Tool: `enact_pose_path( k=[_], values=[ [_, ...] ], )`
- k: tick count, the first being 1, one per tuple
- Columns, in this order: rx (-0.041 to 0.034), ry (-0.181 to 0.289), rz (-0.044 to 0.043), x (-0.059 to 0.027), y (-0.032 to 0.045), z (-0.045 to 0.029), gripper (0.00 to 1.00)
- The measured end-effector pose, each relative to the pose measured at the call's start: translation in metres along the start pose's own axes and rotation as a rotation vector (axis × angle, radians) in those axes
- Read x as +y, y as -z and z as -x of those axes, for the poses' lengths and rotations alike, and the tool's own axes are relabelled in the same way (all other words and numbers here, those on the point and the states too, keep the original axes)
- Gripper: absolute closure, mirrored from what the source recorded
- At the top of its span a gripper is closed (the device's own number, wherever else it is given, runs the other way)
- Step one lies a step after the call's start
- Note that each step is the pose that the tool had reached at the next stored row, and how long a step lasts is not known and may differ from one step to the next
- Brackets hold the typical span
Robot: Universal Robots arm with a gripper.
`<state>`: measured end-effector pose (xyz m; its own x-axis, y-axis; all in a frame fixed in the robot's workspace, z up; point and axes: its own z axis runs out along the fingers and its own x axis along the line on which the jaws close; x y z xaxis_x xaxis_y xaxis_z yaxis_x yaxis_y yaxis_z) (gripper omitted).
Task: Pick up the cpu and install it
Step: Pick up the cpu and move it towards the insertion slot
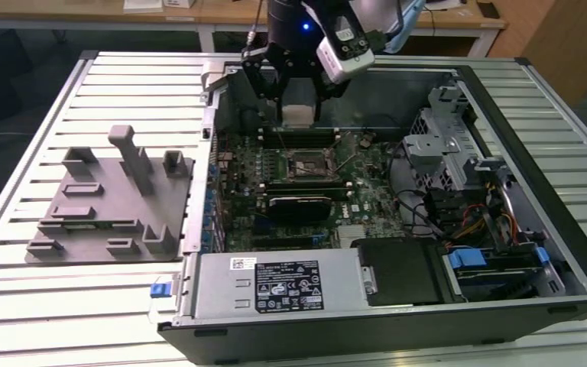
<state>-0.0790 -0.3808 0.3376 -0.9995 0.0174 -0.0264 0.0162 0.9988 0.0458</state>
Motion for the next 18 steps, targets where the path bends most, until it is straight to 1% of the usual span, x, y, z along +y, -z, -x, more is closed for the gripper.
enact_pose_path(
  k=[18],
  values=[
    [0.0000,0.000,0.0000,-0.0006,-0.0295,0.0133,0.46]
  ],
)
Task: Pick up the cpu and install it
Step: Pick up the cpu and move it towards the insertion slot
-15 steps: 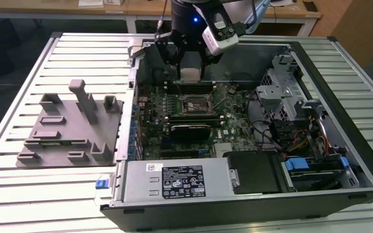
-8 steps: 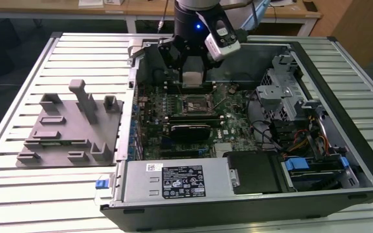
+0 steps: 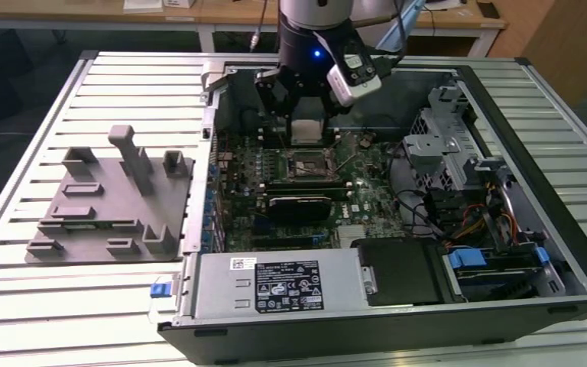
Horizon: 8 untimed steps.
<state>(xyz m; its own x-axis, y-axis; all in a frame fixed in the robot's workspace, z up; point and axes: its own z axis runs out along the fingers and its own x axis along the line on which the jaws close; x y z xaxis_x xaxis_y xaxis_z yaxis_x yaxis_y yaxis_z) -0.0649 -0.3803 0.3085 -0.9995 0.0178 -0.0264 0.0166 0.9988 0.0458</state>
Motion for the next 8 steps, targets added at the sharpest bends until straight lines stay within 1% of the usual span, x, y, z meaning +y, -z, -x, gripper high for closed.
enact_pose_path(
  k=[8],
  values=[
    [0.0000,0.000,-0.0001,0.0004,-0.0145,0.0033,0.46]
  ],
)
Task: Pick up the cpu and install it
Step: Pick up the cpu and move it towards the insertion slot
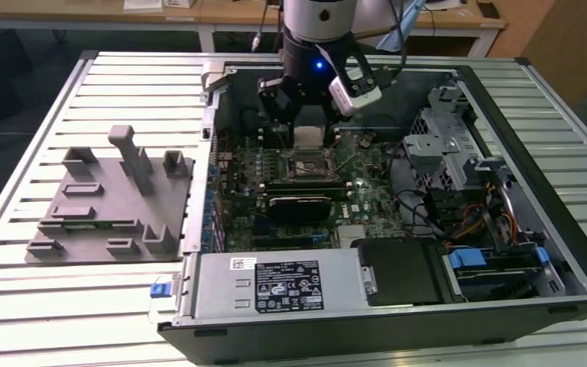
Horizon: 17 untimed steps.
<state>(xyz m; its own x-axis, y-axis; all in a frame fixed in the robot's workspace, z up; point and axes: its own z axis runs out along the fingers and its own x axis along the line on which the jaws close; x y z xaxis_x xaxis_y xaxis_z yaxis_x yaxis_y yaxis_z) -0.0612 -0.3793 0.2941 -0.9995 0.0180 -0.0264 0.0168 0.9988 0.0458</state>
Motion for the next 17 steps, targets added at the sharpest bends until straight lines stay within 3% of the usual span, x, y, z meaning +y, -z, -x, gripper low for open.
enact_pose_path(
  k=[17],
  values=[
    [0.0009,0.000,-0.0026,0.0084,-0.0318,0.0103,0.46]
  ],
)
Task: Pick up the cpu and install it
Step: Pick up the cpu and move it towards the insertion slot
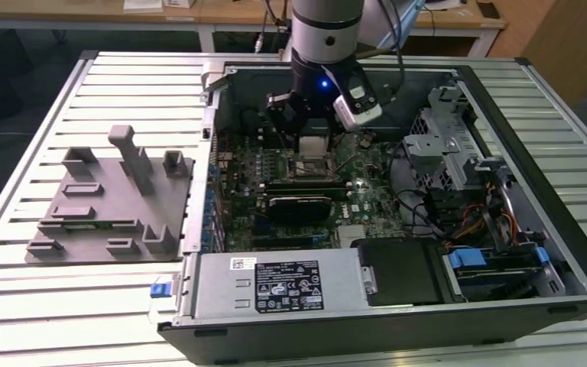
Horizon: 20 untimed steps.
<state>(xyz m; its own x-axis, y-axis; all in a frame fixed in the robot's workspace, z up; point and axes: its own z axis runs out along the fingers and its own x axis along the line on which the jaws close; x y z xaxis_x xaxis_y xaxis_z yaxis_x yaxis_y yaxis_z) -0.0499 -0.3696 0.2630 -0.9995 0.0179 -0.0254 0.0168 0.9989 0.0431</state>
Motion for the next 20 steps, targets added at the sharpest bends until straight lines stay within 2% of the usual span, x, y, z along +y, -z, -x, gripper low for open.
enact_pose_path(
  k=[10,16,20],
  values=[
    [0.0006,0.000,-0.0089,0.0113,-0.0118,0.0061,0.46],
    [0.0004,0.000,-0.0213,0.0185,-0.0163,0.0062,0.46],
    [0.0002,-0.001,-0.0256,0.0202,-0.0188,0.0062,0.46]
  ],
)
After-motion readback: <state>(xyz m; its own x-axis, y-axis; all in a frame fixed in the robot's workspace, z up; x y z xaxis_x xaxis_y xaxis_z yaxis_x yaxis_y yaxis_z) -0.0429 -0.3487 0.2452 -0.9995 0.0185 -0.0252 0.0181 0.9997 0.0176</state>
